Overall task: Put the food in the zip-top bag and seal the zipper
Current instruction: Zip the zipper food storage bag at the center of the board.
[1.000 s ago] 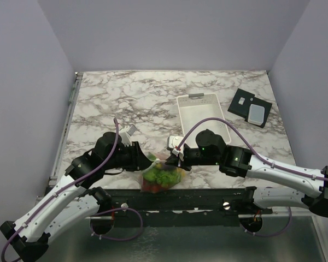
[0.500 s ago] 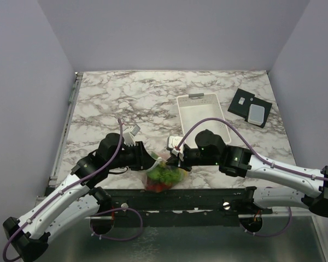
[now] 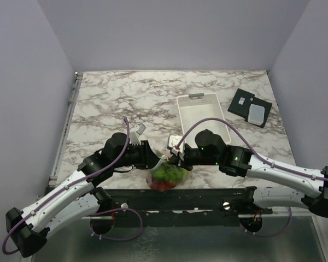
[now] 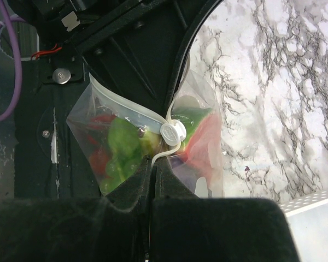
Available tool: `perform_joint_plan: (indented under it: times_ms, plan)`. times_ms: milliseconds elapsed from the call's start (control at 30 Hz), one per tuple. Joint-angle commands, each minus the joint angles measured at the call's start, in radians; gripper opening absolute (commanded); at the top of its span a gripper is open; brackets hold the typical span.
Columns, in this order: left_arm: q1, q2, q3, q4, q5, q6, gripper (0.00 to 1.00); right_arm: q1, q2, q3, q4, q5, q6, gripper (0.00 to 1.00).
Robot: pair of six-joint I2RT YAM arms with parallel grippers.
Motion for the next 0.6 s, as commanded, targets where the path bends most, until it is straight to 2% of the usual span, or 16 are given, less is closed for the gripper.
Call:
perform_joint_plan:
  times_ms: [0, 567]
  plan:
    - [-0.029, 0.050, -0.057, -0.053, -0.043, 0.027, 0.35, 0.008, -0.009, 0.017, 0.028, 0.002, 0.013, 0.01]
    - [-0.087, 0.056, -0.095, -0.037, -0.083, 0.013, 0.35, 0.008, -0.024, 0.026, 0.041, 0.006, 0.020, 0.01]
